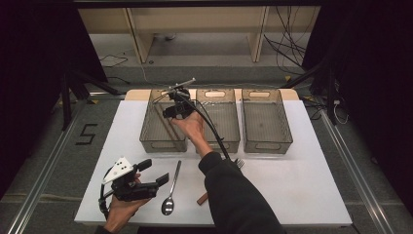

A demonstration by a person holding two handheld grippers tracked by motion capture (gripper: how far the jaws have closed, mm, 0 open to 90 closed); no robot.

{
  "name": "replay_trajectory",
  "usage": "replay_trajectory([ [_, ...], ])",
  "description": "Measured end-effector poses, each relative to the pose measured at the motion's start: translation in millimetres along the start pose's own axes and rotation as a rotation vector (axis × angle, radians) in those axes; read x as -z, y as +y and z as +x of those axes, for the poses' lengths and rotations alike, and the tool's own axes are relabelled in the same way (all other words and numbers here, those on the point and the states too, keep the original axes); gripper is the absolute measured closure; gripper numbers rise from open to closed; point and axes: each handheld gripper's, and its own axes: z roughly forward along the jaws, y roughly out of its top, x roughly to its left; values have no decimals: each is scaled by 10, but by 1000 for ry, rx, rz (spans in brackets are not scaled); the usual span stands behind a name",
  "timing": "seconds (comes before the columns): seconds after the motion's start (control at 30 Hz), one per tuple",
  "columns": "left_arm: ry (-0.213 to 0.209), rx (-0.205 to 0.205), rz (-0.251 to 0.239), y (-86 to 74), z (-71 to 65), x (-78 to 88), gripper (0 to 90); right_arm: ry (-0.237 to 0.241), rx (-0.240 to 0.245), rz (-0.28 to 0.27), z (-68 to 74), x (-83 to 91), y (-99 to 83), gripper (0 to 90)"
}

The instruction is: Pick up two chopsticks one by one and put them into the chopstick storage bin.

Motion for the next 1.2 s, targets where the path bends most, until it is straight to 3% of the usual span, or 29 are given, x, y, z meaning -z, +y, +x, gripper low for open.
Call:
replay_trajectory([
  [0.3,4,-1,9,-2,2,-15,125,51,75,-43,-30,435,-167,379],
  [0.6,10,6,36,1,12,-62,125,87,131,-103,-100,969,-484,330],
  [0.93,-9,7,98,47,39,-177,141,110,148,-149,-273,1397,-981,310],
  [1.2,-22,-42,142,87,16,-273,151,110,136,-224,-439,1729,-1395,295],
])
